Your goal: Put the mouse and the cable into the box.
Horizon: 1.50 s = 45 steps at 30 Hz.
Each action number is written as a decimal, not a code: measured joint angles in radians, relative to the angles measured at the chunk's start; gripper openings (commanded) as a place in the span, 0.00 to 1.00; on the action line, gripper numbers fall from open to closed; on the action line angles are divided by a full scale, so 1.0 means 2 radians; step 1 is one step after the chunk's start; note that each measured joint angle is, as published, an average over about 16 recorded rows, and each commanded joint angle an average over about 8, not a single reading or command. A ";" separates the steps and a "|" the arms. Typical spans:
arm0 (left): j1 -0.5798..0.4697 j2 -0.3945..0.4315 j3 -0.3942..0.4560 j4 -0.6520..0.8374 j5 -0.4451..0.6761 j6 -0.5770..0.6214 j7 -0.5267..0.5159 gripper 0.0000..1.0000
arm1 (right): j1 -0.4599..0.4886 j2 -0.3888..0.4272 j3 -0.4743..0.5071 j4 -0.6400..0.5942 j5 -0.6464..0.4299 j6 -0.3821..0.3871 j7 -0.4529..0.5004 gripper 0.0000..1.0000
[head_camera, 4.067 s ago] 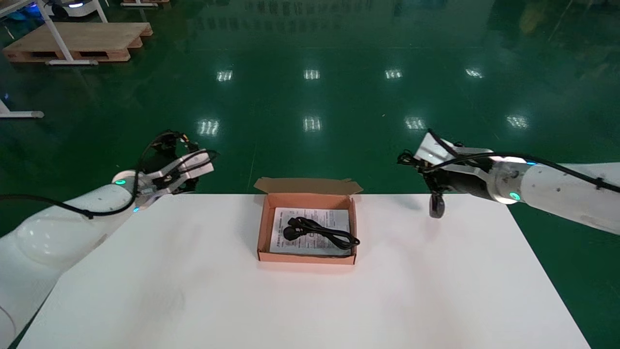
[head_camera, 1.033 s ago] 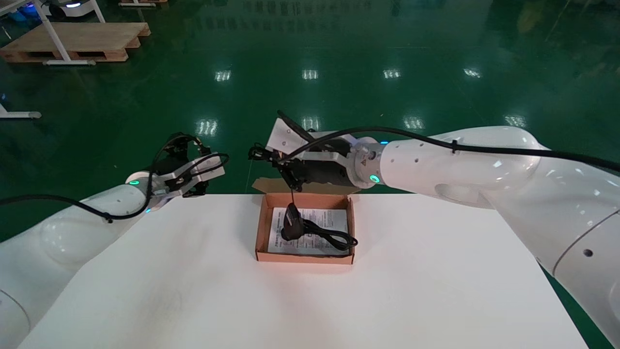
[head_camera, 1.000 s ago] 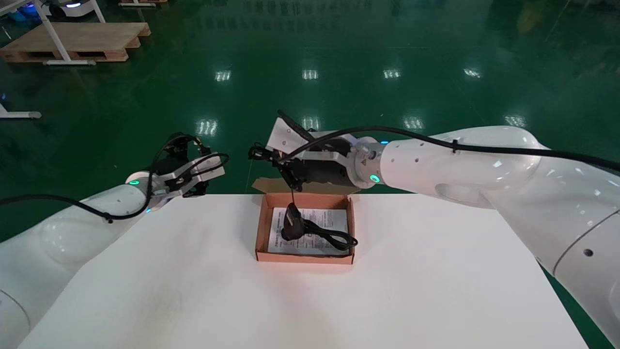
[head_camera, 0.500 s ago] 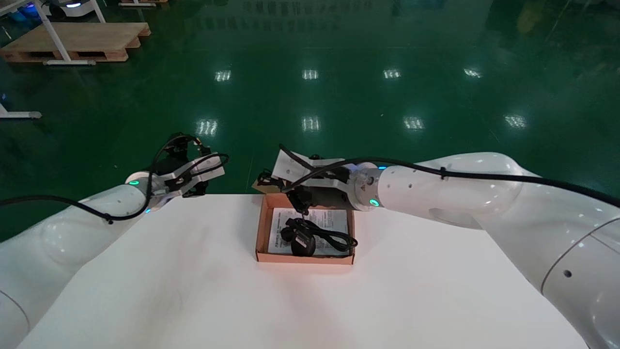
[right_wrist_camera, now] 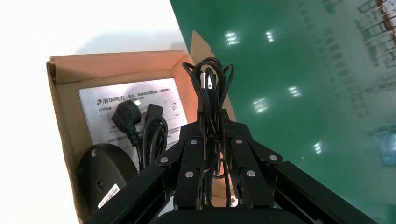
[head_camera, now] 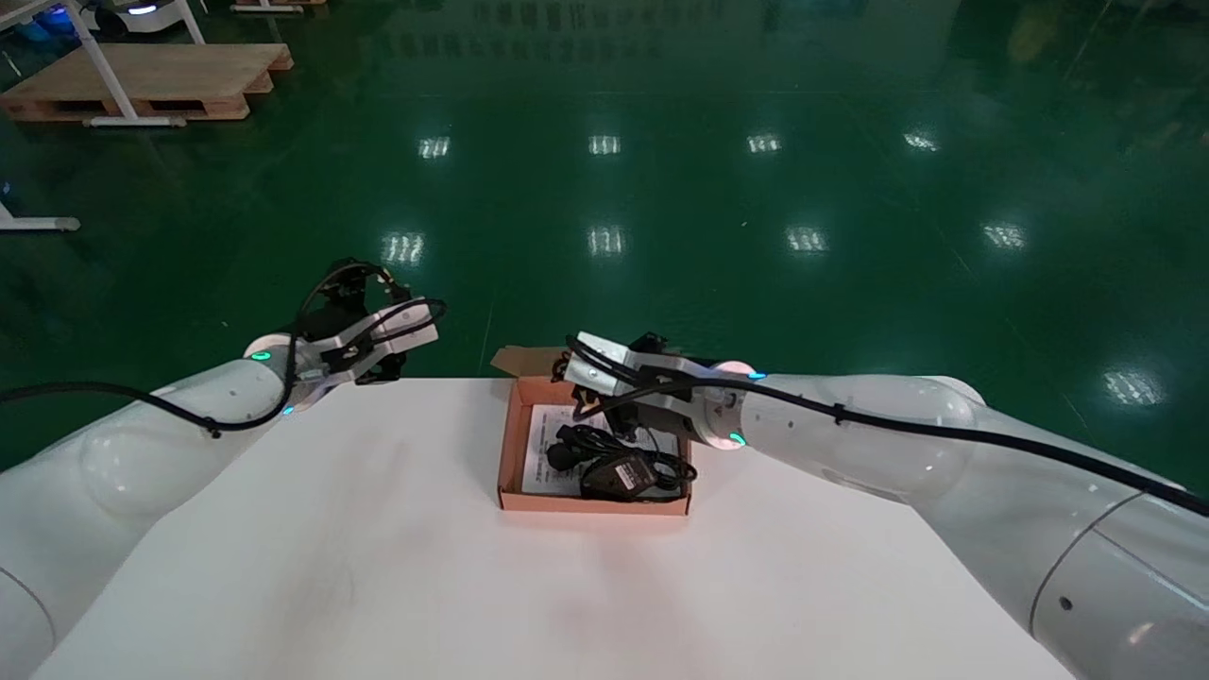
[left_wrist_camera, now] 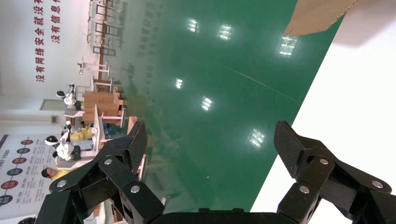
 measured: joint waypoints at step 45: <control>0.093 -0.122 -0.130 -0.177 -0.171 0.250 -0.070 1.00 | -0.115 0.136 0.207 0.135 0.075 -0.196 0.039 1.00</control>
